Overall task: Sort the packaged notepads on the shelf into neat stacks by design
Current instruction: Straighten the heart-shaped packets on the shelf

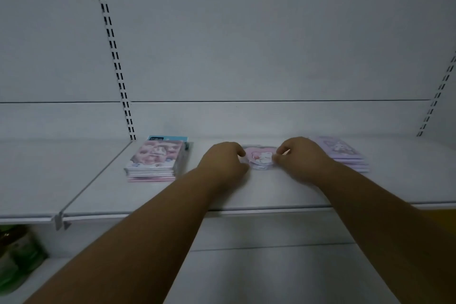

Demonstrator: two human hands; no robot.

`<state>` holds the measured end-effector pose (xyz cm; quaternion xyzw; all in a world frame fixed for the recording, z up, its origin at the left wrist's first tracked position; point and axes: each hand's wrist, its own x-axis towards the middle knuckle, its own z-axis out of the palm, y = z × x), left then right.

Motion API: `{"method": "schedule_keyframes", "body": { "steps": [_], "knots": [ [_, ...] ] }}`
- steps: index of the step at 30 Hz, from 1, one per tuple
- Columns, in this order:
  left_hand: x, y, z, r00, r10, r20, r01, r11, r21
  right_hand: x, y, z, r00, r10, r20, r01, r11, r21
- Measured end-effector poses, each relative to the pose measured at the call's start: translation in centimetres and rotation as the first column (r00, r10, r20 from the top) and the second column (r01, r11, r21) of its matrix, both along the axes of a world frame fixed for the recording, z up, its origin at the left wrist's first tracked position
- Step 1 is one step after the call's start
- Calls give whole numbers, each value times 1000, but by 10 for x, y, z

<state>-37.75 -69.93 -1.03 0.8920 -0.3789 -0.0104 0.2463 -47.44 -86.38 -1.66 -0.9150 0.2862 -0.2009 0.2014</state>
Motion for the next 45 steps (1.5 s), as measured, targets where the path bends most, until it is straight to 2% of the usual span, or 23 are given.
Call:
{"method": "schedule_keyframes", "body": {
  "steps": [4, 10, 30, 38, 45],
  "knots": [
    [-10, -9, -5, 995, 50, 85, -49, 999, -23, -4, 0, -1, 997, 68, 49, -68, 998, 15],
    [-14, -8, -7, 985, 141, 101, -133, 988, -80, -7, 5, -2, 992, 93, 81, -90, 995, -34],
    [-20, 29, -8, 983, 63, 173, -51, 996, -68, -30, 38, -2, 990, 143, -11, -144, 985, -98],
    [-23, 32, -12, 971, 78, 228, -60, 994, -87, -33, 38, -9, 992, 106, 63, -98, 987, -126],
    [-22, 31, -12, 977, 88, 197, -71, 993, -89, -33, 40, -8, 992, 101, 74, -92, 988, -125]
  ]
}}
